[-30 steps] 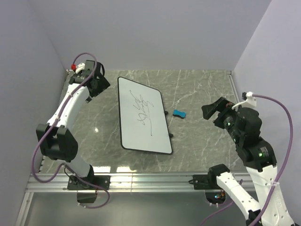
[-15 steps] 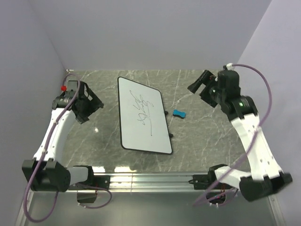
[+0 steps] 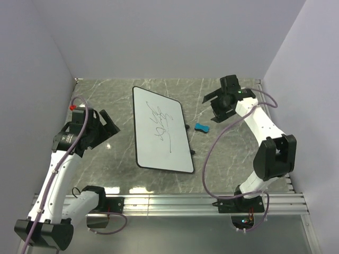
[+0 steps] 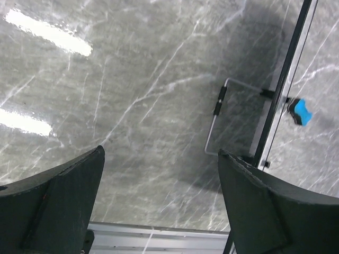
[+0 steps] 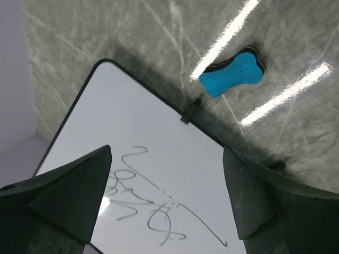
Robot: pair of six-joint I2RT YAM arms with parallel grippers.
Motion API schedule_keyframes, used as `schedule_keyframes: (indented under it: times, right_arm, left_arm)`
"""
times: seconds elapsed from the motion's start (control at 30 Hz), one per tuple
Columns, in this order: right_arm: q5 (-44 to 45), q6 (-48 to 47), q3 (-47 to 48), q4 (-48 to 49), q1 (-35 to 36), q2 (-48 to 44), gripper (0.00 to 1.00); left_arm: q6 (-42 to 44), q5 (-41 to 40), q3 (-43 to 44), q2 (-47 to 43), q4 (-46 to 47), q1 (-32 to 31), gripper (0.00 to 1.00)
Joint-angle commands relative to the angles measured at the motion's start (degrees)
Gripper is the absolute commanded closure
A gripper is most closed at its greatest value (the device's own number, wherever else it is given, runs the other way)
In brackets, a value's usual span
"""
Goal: Erase the whiteboard
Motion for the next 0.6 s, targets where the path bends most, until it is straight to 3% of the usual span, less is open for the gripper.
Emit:
schedule_keyframes:
  times: [0.0, 0.57]
  right_arm:
    - [-0.21, 12.71, -3.77, 0.20, -0.34, 2.62, 0.09]
    - [-4.97, 19.31, 8.68, -4.01, 1.41, 23.98, 0.10]
  left_arm:
    - [1.73, 0.95, -1.16, -2.91, 0.39, -1.21, 0.07]
    - [2.61, -0.46, -2.31, -0.55, 0.56, -1.48, 0.08]
